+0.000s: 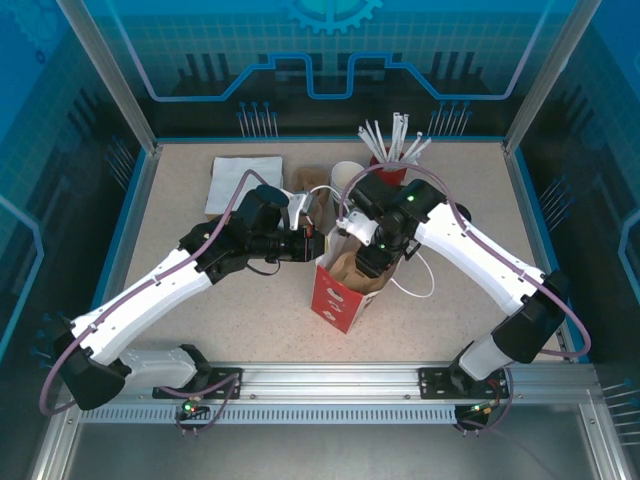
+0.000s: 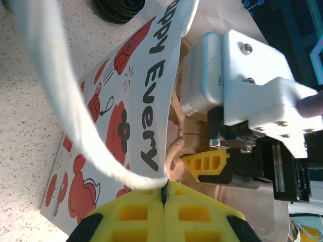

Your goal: Pack the takeout coffee

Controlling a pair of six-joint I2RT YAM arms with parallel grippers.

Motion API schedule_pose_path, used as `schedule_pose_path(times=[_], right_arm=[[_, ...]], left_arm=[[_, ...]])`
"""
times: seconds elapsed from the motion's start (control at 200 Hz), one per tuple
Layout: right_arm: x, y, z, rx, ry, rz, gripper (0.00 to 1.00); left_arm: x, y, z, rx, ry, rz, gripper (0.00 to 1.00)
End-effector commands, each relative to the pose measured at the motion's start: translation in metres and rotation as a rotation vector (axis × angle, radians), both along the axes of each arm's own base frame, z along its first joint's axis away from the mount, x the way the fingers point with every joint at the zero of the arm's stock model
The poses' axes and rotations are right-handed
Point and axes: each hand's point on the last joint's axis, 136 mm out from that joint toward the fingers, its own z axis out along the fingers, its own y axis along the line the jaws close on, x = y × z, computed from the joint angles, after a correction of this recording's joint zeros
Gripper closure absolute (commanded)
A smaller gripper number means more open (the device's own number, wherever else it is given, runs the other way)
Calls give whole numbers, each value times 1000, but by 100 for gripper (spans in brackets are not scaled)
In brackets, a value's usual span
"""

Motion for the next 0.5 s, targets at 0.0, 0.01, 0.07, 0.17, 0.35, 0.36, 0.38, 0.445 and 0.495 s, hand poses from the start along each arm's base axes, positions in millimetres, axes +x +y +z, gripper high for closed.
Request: schedule_pose_path(times=[0.0,0.01,0.07,0.17,0.35,0.36,0.38,0.445,0.495], right_arm=[[-8,-7,-14,-65,43,0,60],[-8,-7,-15,-67,44,-1,60],[-8,-6,-19,-72,57,-8,60],[-6,-3,-27,-75,74,-19,60],[-4,2,-40,-107,106,-19,60],[-4,2,-41,-110,107,-18,60],[-4,2,-42,-115,111,-18,60],[-4,2,-46,-125,118,-14,60],[-5,2,-49,-131,124,-8,60]], left_arm=[[5,-3,15,-28,-34,20,100],[5,-3,15,-28,-34,20,100],[5,-3,17,-34,-36,16,100],[4,-6,16,-39,-32,5,100],[2,-8,14,-29,-30,0,100],[2,-8,13,-28,-28,0,100],[3,-7,13,-28,-29,2,100],[3,-8,13,-28,-31,3,100],[3,-7,13,-23,-33,6,100]])
